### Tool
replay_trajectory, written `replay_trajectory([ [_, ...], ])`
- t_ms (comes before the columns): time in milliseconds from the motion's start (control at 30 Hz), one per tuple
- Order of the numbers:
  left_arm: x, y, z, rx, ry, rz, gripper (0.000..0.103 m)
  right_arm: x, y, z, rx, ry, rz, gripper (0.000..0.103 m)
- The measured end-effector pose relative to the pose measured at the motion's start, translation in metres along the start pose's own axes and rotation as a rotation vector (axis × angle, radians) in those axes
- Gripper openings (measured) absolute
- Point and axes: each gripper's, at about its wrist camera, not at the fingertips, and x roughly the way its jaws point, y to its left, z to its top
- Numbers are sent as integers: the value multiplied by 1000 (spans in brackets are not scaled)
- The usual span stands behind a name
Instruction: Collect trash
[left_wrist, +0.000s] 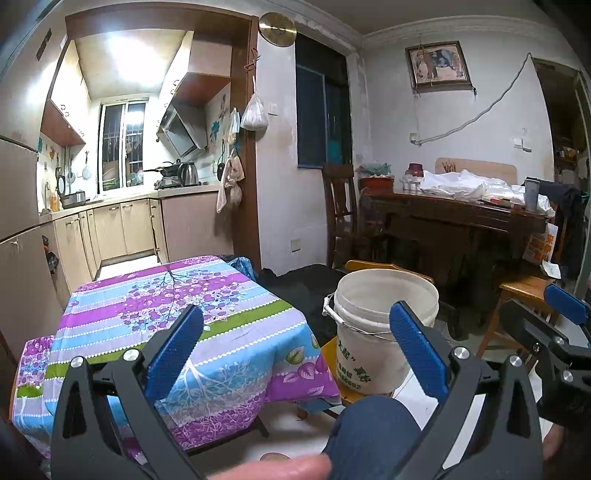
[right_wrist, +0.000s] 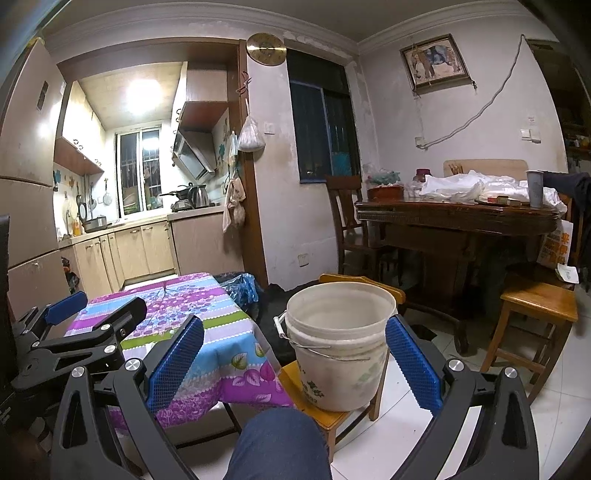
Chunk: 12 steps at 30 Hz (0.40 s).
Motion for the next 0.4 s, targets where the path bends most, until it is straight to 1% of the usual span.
replay_trajectory([
  [133, 0, 0, 0, -2, -3, 6, 97, 2, 2, -1, -2, 4, 7, 98],
  [267, 4, 0, 0, -4, 26, 21, 97, 1, 3, -2, -4, 4, 7, 98],
  [400, 3, -1, 0, 5, 20, 25, 97, 1, 4, -2, -3, 4, 10, 98],
])
